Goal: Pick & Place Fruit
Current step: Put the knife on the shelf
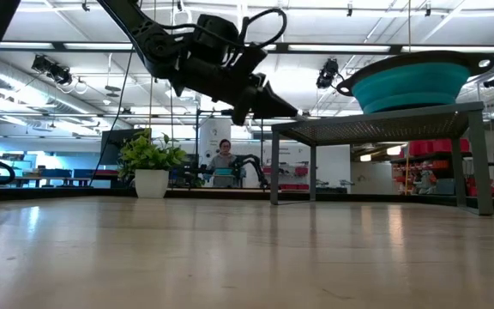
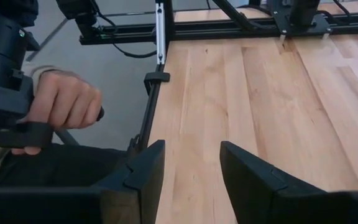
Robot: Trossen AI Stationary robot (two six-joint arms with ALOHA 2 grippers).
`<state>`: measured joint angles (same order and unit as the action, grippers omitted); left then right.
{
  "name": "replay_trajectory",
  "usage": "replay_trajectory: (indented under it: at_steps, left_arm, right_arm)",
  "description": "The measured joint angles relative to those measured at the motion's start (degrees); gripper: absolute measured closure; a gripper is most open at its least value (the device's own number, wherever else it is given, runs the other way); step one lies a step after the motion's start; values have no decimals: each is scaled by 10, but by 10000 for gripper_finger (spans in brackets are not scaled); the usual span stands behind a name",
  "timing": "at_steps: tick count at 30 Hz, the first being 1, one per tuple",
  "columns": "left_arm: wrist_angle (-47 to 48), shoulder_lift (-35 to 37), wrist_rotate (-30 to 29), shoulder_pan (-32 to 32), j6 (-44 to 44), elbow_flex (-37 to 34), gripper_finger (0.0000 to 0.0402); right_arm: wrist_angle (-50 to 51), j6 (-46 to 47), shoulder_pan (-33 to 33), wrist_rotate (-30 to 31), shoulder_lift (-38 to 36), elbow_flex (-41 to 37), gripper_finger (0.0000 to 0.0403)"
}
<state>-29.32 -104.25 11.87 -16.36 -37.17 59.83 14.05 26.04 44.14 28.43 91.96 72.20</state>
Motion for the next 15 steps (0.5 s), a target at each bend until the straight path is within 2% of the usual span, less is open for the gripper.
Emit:
replay_trajectory:
  at_steps: [4, 15]
  left_arm:
    - [14, 5, -26, 0, -10, -1, 395]
    - [41, 53, -6, 9, 2, 0, 384]
  right_arm:
    - [-2, 0, 2, 0, 0, 0, 238]
    - [-2, 15, 6, 0, 0, 0, 238]
